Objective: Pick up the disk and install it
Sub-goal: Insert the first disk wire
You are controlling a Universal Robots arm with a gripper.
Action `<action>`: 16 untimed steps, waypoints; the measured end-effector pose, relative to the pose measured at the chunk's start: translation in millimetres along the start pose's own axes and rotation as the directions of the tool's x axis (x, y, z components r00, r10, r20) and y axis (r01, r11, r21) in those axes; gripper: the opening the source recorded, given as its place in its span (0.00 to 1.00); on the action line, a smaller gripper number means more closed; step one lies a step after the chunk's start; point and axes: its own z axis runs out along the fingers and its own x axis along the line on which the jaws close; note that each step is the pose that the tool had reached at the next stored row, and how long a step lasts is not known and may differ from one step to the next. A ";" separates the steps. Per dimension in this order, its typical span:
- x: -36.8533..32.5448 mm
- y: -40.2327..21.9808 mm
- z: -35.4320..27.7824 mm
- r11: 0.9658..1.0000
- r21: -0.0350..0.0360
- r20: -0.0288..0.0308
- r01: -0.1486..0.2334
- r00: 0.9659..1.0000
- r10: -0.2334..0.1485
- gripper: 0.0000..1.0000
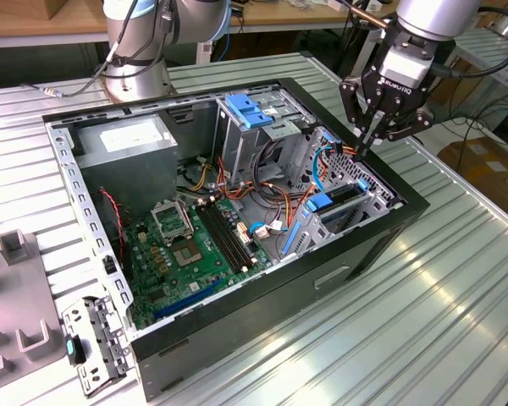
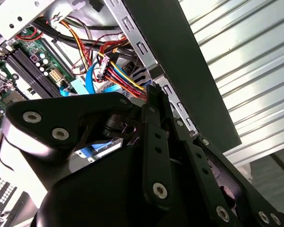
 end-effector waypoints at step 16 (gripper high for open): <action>0.0 0.0 0.3 0.991 -0.005 -0.005 -0.136 0.991 0.136 0.16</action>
